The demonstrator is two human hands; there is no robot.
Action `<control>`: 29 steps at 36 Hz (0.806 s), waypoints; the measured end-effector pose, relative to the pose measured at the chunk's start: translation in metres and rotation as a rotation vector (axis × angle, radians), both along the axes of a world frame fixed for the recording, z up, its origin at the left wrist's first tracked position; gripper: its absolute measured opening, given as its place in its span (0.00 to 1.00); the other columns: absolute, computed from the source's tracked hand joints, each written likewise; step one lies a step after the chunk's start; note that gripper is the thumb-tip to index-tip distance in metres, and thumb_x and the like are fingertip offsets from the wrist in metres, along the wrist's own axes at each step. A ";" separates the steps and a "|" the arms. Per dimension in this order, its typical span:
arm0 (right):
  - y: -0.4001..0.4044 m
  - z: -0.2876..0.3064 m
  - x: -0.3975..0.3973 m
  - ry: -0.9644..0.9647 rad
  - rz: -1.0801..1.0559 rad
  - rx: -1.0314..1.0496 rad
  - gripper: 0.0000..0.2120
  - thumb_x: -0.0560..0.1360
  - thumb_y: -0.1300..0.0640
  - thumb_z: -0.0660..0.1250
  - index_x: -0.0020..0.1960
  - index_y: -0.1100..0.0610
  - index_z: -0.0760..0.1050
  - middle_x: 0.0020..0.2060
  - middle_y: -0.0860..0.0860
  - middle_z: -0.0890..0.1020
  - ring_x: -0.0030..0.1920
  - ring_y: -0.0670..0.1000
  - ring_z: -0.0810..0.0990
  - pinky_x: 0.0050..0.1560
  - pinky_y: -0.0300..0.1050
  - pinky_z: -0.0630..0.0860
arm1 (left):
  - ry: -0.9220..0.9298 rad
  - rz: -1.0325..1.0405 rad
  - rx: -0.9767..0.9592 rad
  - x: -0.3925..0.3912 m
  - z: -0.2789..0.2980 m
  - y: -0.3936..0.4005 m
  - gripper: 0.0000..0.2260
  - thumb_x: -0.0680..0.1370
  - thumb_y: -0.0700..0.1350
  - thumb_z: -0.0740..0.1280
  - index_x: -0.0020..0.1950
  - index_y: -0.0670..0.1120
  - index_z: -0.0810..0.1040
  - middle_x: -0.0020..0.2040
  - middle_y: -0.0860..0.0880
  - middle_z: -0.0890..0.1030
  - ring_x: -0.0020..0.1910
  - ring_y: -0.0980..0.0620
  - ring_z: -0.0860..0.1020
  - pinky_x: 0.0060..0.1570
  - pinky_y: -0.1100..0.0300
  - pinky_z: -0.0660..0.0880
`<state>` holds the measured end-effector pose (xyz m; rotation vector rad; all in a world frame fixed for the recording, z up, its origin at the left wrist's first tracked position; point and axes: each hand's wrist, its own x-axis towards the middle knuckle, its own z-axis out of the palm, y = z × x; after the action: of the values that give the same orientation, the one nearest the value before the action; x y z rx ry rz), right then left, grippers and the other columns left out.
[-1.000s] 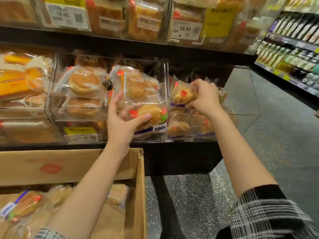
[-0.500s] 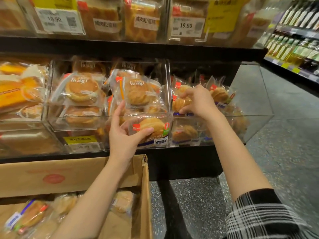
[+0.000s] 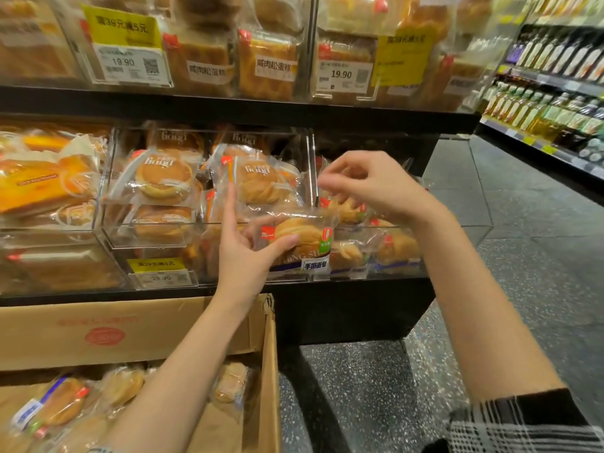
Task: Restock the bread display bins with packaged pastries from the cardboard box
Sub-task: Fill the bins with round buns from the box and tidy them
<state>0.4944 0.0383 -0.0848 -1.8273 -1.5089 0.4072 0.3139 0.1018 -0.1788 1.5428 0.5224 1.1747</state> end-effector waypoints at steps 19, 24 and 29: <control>-0.056 0.014 0.077 -0.230 -0.425 0.157 0.19 0.63 0.59 0.80 0.49 0.48 0.77 0.49 0.52 0.79 0.53 0.52 0.77 0.54 0.50 0.74 | 0.469 0.103 1.076 0.071 0.051 0.045 0.06 0.73 0.45 0.71 0.47 0.47 0.84 0.49 0.49 0.83 0.57 0.49 0.76 0.69 0.49 0.62; -0.050 -0.002 0.077 -0.272 -0.416 0.098 0.19 0.67 0.58 0.77 0.56 0.51 0.79 0.55 0.53 0.76 0.58 0.52 0.74 0.54 0.42 0.66 | 1.044 0.025 1.305 0.109 0.083 0.065 0.10 0.73 0.58 0.70 0.51 0.57 0.84 0.58 0.56 0.80 0.66 0.53 0.68 0.75 0.50 0.47; -0.038 -0.018 0.069 -0.225 -0.313 0.031 0.19 0.67 0.58 0.77 0.57 0.52 0.79 0.53 0.51 0.75 0.56 0.50 0.75 0.57 0.45 0.72 | 1.489 0.024 1.431 0.138 0.083 0.071 0.16 0.76 0.56 0.66 0.59 0.49 0.79 0.58 0.51 0.80 0.67 0.50 0.70 0.74 0.47 0.46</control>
<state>0.5631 0.0001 -0.1032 -2.0960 -1.3304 0.0287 0.4524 0.1728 -0.0954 3.6010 0.5941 -0.0475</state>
